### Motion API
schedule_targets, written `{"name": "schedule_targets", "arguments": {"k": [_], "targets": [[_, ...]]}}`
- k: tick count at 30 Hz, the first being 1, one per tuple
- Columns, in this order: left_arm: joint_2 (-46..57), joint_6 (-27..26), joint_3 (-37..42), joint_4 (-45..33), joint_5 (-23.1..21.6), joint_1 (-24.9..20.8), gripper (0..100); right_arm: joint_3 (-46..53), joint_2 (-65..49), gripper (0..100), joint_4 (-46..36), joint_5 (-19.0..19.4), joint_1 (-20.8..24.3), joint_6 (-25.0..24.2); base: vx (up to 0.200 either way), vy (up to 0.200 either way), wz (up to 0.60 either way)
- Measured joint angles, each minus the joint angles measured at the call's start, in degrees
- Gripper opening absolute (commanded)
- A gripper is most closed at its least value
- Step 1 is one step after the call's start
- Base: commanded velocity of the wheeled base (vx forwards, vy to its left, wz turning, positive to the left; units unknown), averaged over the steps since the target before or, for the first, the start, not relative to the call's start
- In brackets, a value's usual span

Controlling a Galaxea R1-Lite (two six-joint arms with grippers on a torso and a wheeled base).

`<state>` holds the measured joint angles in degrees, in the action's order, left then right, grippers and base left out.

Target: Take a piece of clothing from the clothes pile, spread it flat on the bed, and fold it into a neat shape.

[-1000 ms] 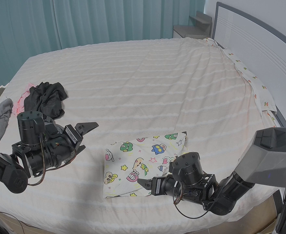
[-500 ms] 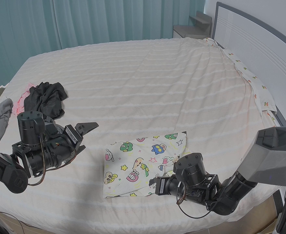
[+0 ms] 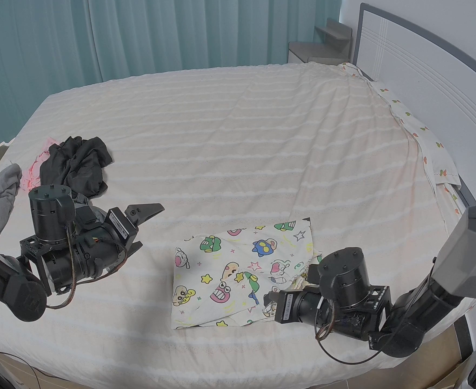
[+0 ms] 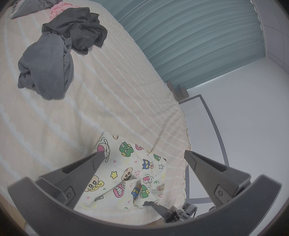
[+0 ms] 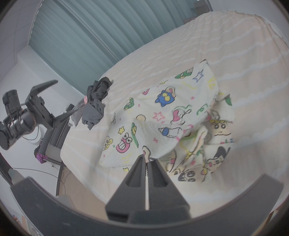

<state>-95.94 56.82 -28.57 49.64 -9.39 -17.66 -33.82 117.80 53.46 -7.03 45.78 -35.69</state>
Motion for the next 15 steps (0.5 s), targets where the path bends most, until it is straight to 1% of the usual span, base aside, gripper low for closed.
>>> {"name": "schedule_targets", "arguments": {"k": [6, 12, 15], "targets": [[-0.01, 0.02, 0.09, 0.00, 0.00, -0.02, 100, 1.02, -2.91, 0, 0.02, 0.17, -3.04, 0.12, 0.000, 0.000, 0.00], [-0.01, 0.02, 0.09, 0.00, 0.04, 0.02, 100, 0.96, -4.05, 0, -0.06, 0.68, -6.83, 0.22, 0.000, 0.000, 0.00], [-0.11, 0.02, 0.09, 0.00, 0.02, 0.00, 100, 0.89, -4.21, 0, -0.04, 1.05, -7.98, 0.23, 0.000, 0.000, 0.00]]}}
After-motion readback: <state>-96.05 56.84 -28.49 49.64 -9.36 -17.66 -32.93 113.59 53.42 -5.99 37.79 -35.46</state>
